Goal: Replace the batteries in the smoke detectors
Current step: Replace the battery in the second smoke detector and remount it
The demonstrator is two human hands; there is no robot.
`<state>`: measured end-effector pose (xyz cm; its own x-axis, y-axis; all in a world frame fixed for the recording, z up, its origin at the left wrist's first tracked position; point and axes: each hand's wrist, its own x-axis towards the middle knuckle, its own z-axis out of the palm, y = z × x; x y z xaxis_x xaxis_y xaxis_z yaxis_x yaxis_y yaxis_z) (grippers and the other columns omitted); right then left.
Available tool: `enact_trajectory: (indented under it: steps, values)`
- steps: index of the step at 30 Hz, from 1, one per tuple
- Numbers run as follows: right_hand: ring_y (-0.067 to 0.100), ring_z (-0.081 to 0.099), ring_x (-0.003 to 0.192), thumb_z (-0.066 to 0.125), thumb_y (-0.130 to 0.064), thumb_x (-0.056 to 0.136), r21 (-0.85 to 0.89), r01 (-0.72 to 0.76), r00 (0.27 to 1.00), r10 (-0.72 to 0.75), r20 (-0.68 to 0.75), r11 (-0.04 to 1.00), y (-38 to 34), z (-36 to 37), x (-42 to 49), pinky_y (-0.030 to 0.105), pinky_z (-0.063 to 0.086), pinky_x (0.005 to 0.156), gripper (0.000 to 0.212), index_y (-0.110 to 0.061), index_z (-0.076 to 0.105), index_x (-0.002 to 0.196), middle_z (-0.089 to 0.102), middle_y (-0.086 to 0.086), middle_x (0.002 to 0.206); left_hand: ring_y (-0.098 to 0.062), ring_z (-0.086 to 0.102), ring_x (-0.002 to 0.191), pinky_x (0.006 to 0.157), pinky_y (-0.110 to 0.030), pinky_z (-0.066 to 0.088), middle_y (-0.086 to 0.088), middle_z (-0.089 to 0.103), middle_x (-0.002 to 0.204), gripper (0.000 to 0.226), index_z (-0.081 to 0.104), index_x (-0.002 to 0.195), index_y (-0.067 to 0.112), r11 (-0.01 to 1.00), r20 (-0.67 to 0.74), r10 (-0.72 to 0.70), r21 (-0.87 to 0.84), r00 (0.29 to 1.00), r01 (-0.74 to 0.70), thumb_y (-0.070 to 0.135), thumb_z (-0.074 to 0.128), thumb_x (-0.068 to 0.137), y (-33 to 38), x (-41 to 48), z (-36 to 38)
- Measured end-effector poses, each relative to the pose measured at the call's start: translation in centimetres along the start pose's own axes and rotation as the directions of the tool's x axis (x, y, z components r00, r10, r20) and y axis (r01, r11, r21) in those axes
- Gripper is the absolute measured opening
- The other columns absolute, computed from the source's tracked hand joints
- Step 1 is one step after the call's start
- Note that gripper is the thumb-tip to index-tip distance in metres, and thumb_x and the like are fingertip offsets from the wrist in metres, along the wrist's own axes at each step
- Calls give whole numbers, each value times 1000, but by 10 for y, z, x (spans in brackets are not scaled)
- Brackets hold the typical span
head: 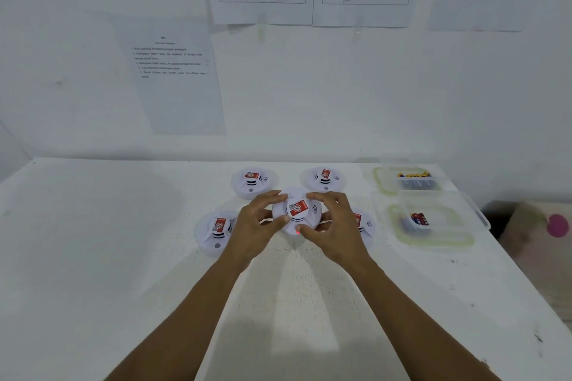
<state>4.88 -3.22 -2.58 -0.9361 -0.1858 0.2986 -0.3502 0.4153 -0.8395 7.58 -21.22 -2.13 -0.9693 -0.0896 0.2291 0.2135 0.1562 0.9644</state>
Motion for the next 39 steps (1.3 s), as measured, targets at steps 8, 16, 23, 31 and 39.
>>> enact_trajectory:
  steps: [8,16,23,31,39]
  values:
    - [13,61,103,81,-26,77,43,7,1000,-8,13,999,0,-1,2,15,56,76,55,-27,55,125,48,-6,129,-15,62,112,78,-15,52,12,58,127,42,58,112,43,999,-8,26,21,1000,-26,13,71,86,-2,2,-2]
    - [19,69,95,71,-22,87,223,-101,992,80,101,970,3,-6,5,42,62,76,35,-25,64,121,67,-5,118,-19,62,115,91,-33,56,7,57,134,38,62,118,34,1000,11,-7,-3,1000,7,14,71,87,-4,-1,-7]
    - [20,70,95,71,-20,88,243,-130,988,106,111,961,1,-4,3,39,62,75,35,-24,64,122,67,-2,119,-18,61,116,91,-30,56,6,58,134,39,61,116,40,1000,22,1,6,1000,-1,15,70,87,-6,-2,-10]
    - [22,69,99,71,-22,88,235,-139,987,115,114,962,-1,-4,2,40,61,79,37,-23,63,124,66,0,122,-19,61,116,87,-23,55,5,58,133,40,60,115,40,1000,17,10,5,1000,-10,14,71,87,-7,-3,-8]
    - [20,69,98,71,-22,88,239,-127,988,102,113,963,-4,-5,0,36,62,77,36,-23,63,123,66,0,122,-19,60,117,90,-23,54,6,57,133,39,60,115,39,1000,13,24,17,1000,-24,12,69,88,-6,-5,-9]
